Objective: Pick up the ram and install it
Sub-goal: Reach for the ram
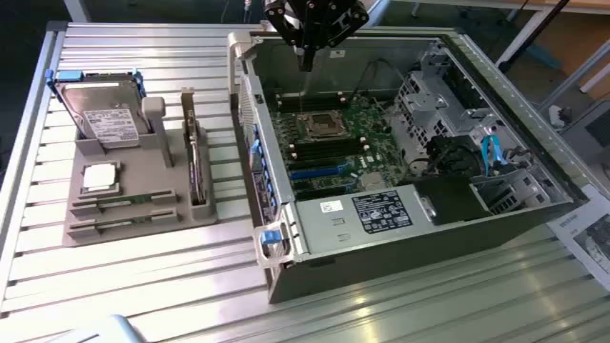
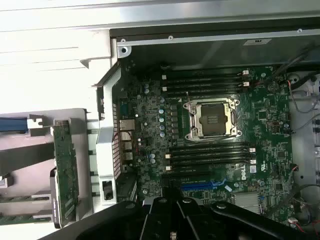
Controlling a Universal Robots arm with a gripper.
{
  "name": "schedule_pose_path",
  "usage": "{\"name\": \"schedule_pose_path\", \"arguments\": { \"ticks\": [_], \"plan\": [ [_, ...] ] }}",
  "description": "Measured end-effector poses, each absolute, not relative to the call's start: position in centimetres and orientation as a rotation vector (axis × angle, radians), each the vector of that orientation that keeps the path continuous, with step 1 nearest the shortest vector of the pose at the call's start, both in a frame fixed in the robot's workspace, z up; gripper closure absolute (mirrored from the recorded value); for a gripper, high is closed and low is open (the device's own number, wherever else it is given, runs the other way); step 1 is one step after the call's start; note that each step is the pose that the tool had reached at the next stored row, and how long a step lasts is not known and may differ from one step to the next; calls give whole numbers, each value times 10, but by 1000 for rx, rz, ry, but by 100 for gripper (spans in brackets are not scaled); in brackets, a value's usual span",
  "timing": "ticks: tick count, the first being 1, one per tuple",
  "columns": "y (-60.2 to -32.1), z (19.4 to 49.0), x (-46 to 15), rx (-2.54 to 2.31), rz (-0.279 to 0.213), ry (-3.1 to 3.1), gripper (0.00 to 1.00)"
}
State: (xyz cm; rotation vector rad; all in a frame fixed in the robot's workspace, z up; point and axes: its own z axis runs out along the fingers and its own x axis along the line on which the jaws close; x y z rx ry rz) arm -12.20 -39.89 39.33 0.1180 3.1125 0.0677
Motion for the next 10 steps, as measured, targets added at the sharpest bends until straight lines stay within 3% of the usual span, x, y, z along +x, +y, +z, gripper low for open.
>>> {"name": "schedule_pose_path", "arguments": {
  "ticks": [10],
  "plan": [
    [-399, 393, -122, 118, 68, 3112, 90]
  ]
}}
